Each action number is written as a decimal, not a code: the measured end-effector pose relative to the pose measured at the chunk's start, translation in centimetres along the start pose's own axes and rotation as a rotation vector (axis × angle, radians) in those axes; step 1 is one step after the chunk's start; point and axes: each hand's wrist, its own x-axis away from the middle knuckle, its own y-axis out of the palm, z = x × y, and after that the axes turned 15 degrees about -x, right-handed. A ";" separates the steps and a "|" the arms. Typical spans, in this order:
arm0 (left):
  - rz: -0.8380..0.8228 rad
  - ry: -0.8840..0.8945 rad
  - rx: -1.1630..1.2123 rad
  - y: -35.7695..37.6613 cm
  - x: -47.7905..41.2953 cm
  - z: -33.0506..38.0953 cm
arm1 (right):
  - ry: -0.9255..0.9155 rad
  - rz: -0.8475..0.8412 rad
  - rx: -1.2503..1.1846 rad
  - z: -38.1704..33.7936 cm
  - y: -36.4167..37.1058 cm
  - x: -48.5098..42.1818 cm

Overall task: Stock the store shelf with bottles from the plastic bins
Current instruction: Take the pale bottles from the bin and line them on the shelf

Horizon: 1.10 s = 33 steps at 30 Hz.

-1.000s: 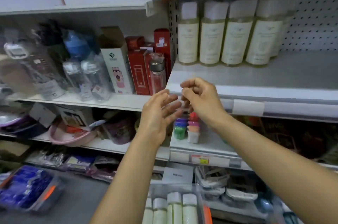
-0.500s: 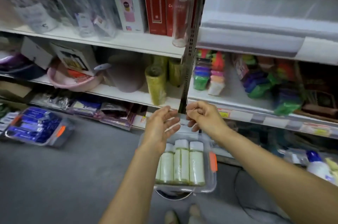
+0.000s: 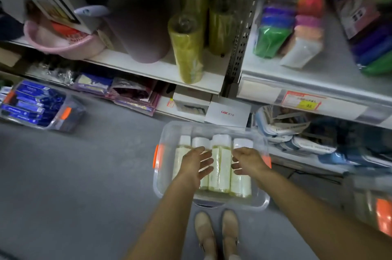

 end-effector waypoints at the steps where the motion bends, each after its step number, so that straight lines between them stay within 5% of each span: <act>1: -0.001 -0.020 -0.014 0.3 -1.2 -0.6 | 0.031 0.009 -0.007 0.9 0.0 -1.1; 10: -0.021 -0.093 -0.156 1.5 -9.8 -5.7 | 0.217 0.074 -0.137 6.0 0.7 -7.1; 20: -0.127 -0.025 -0.203 1.7 -13.5 -7.8 | 0.214 0.065 -0.090 8.1 1.9 -9.7; 33: -0.058 -0.062 -0.266 0.4 -16.8 -8.1 | 0.278 0.010 -0.234 10.1 4.4 -11.7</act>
